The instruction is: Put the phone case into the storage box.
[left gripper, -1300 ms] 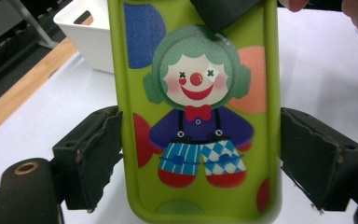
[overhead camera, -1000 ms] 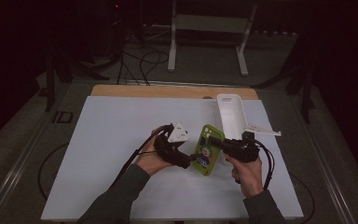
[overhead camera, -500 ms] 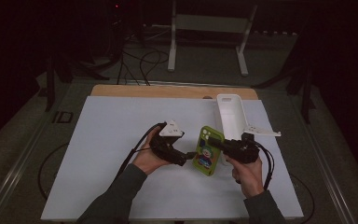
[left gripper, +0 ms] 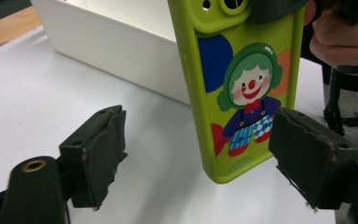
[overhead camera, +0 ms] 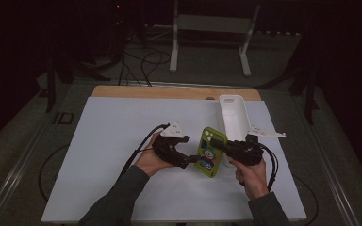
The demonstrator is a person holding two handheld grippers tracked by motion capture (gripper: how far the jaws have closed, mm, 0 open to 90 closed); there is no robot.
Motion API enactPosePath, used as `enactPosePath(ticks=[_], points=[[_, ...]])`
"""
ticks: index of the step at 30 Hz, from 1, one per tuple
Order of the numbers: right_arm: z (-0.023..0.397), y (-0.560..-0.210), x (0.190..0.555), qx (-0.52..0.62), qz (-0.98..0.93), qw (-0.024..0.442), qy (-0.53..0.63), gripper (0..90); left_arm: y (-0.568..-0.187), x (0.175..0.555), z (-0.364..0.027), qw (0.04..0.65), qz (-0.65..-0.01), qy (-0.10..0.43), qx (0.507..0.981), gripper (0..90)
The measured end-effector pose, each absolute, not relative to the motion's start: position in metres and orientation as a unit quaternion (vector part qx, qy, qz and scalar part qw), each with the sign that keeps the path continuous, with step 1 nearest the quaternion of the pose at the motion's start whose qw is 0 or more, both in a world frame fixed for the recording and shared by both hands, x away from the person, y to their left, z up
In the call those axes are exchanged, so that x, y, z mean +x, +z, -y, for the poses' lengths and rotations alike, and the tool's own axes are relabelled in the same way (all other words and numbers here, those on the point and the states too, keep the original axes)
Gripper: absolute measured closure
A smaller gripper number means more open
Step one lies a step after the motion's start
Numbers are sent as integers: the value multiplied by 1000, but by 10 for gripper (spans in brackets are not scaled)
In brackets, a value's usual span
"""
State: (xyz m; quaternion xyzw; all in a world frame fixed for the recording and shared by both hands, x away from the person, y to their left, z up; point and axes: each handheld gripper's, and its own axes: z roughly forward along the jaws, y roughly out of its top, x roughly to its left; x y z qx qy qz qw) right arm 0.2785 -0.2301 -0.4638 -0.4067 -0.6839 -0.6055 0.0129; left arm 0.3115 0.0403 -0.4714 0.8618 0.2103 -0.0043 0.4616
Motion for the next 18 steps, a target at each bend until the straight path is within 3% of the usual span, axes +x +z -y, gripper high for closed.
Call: enactPosePath(ticks=[18], points=[[226,-456,278,-374,681,19,-630,832,-480,313,-42,478,-193,-47,856,385]])
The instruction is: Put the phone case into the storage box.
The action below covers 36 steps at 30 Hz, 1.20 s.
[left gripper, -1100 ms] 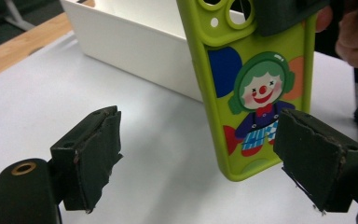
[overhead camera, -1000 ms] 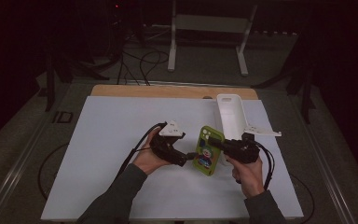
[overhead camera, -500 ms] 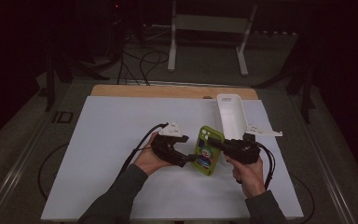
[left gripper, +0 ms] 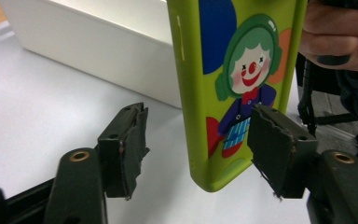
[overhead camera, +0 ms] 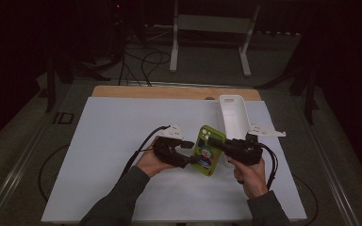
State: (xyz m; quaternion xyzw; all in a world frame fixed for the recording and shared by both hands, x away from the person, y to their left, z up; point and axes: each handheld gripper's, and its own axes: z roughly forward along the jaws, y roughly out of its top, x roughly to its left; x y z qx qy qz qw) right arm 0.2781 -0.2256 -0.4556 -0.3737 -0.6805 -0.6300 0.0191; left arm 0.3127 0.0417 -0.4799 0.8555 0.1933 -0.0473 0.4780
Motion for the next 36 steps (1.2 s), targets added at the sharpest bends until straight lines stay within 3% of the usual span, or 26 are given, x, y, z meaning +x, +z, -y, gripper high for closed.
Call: enactPosePath(ticks=[21,36], points=[[226,-455,277,-360,662,32,-657,833,-487,312,-37,483,-164,-99,854,541],[233,-457,278,-361,660,20,-659,824,-488,315,-42,495,-169,-119,844,741]])
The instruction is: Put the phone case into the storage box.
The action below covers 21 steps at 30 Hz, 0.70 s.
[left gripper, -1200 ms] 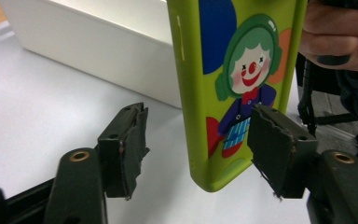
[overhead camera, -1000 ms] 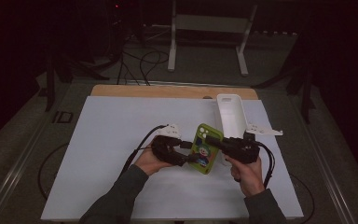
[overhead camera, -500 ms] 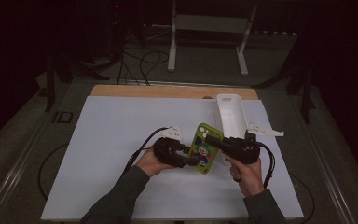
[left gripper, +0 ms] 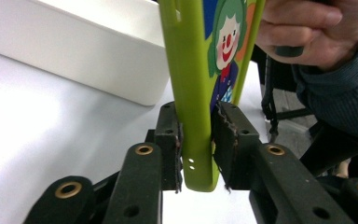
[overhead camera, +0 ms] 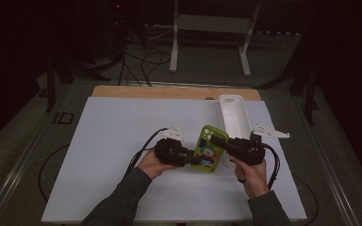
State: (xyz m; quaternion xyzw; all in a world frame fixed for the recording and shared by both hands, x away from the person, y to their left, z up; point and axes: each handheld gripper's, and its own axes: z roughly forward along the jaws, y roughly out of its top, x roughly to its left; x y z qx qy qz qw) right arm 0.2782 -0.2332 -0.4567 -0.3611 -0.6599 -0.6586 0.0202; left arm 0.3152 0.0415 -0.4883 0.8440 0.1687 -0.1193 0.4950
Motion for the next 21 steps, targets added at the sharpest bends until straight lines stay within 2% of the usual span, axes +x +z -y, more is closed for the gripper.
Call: enactPosePath(ticks=[6,11,17,19,21], points=[[233,-457,279,-361,662,18,-656,752,-491,314,-44,501,-172,-120,840,772],[230,-460,280,-376,671,7,-639,603,-490,313,-45,502,-175,-110,840,778],[228,-461,281,-384,672,2,-634,473,-488,311,-45,502,-177,-97,841,779],[227,-461,281,-385,672,2,-633,459,-488,311,-45,501,-177,-95,842,779],[226,-460,280,-390,674,-5,-627,365,-488,311,-45,500,-178,-92,842,779]])
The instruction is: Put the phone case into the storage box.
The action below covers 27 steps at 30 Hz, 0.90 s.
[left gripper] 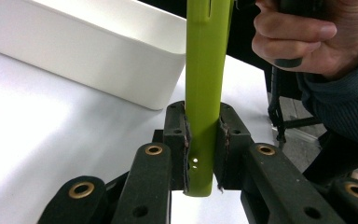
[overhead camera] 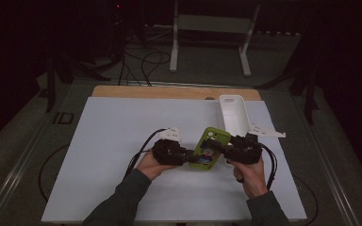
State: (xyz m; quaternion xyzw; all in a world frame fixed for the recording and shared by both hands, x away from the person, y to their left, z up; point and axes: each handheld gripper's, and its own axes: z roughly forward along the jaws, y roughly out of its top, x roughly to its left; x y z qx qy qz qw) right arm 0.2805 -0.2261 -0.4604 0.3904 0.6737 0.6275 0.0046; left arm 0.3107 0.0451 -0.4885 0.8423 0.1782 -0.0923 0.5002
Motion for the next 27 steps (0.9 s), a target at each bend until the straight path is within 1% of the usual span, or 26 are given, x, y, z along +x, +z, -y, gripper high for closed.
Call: enactPosePath(ticks=[7,9,11,13,16,17,18,27], points=[[231,-458,279,411,-669,24,619,241,-487,314,-51,507,-201,-76,835,779],[231,-458,278,412,-670,26,617,229,-487,314,-51,508,-203,-73,834,779],[231,-458,278,416,-671,33,612,174,-486,313,-51,507,-208,-63,834,779],[229,-459,278,418,-673,36,609,141,-485,313,-51,506,-212,-57,834,779],[229,-459,278,419,-675,42,606,135,-485,312,-51,505,-213,-54,835,779],[229,-459,278,419,-675,42,606,126,-484,311,-51,504,-218,-41,835,779],[229,-459,278,424,-674,44,604,115,-483,311,-51,505,-217,-40,835,779],[228,-459,279,436,-667,49,602,107,-481,307,-51,499,-231,-10,835,779]])
